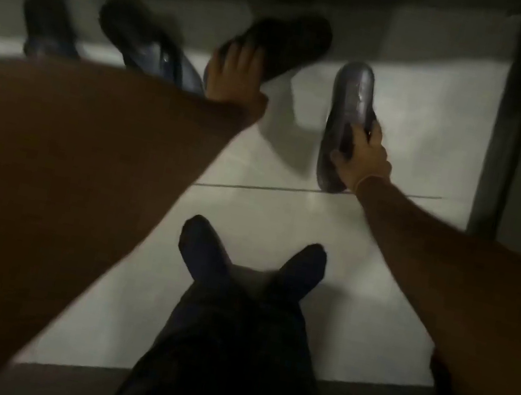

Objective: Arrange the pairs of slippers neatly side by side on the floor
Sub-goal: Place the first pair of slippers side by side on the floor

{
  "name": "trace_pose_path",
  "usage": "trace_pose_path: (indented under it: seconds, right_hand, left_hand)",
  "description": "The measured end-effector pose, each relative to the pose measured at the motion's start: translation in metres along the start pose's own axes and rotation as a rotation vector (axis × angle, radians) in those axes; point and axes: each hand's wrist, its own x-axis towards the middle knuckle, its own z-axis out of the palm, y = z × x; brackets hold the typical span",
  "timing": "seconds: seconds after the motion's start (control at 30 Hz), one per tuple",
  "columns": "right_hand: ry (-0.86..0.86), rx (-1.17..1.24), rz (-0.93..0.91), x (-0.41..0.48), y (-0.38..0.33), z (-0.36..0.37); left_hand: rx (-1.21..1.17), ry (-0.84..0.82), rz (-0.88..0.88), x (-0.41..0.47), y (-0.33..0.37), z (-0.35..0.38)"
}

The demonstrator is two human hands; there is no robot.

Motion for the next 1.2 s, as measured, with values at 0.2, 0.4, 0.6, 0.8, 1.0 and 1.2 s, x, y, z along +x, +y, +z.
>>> trace_pose_path:
  seconds: [0.2,0.4,0.6,0.8,1.0,1.2]
  right_hand:
    - [0.032,-0.111,-0.07,0.012,0.011,0.019]
    - [0.04,-0.149,-0.109,0.012,0.013,0.023]
    - [0.04,-0.209,-0.12,0.015,0.016,0.013]
    - [0.0,-0.26,-0.1,0.018,0.018,0.009]
    - [-0.023,-0.275,-0.103,0.022,0.02,0.005]
    - [-0.006,-0.256,-0.09,0.022,0.022,0.011]
  left_hand:
    - [0.017,-0.142,-0.123,0.041,-0.008,0.007]
    - [-0.241,-0.207,-0.182,-0.005,0.037,0.025]
    - [-0.043,-0.249,0.076,-0.044,0.069,0.056]
    - [-0.031,-0.227,0.111,-0.054,0.073,0.071]
    - [-0.034,-0.244,0.131,-0.067,0.073,0.085]
    - [0.015,-0.207,0.142,-0.066,0.068,0.093]
